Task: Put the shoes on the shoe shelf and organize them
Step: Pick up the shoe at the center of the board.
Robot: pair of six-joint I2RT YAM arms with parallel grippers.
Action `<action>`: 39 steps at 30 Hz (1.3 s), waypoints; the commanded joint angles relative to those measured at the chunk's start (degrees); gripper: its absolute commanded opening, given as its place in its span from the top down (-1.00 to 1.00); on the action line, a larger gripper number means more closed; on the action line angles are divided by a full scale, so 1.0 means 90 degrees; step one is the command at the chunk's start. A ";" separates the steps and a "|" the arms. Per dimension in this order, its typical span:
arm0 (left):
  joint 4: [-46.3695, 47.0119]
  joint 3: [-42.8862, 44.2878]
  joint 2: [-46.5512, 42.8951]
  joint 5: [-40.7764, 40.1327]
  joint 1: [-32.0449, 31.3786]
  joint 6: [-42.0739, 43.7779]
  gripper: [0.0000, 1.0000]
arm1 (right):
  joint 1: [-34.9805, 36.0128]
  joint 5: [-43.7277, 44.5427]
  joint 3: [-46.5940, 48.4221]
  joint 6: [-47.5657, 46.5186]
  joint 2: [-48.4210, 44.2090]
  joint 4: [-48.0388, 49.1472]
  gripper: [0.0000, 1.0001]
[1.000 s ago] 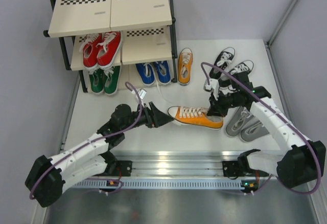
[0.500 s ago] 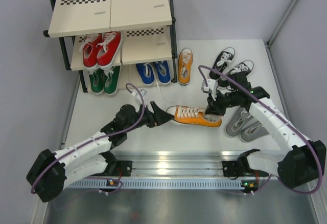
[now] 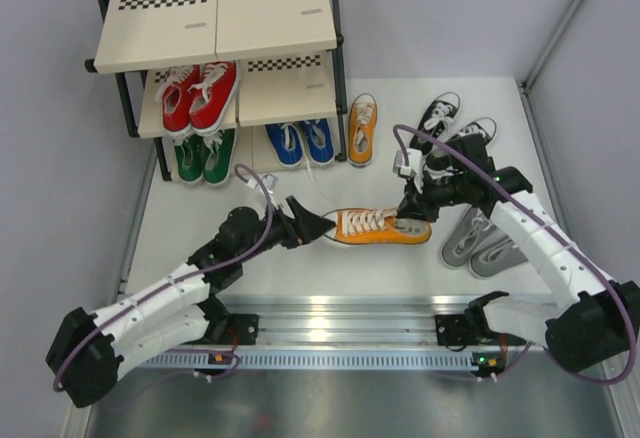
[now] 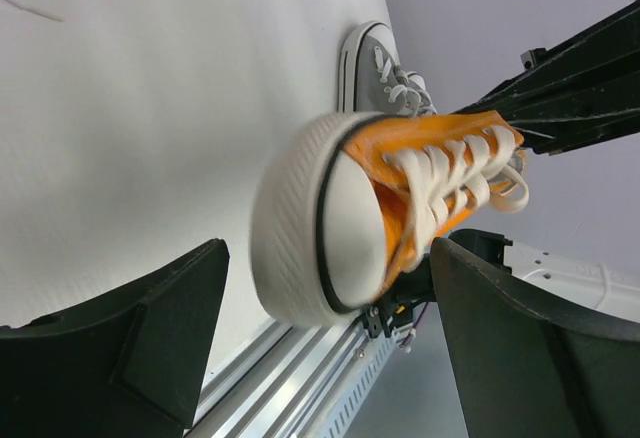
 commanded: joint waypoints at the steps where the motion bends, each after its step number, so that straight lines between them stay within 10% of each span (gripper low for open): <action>1: -0.0142 0.0209 -0.0207 -0.0181 -0.0021 0.0243 -0.74 | 0.0155 -0.0767 0.0484 -0.0090 -0.0263 0.0219 1.00; 24: 0.1108 -0.0231 -0.0061 0.0767 -0.0021 -0.0820 -0.64 | 0.0477 -0.1168 0.0182 0.0915 0.0225 0.1516 1.00; 34: 0.0621 -0.0348 -0.0528 0.0503 0.0018 -0.0735 0.97 | 0.0595 -0.1080 -0.0044 -0.0098 0.0128 0.1364 0.74; 39: -0.0199 -0.0251 -0.0862 0.1124 0.0563 0.0036 1.00 | 0.0604 -0.1129 0.0249 -0.1716 0.0060 0.0299 -0.20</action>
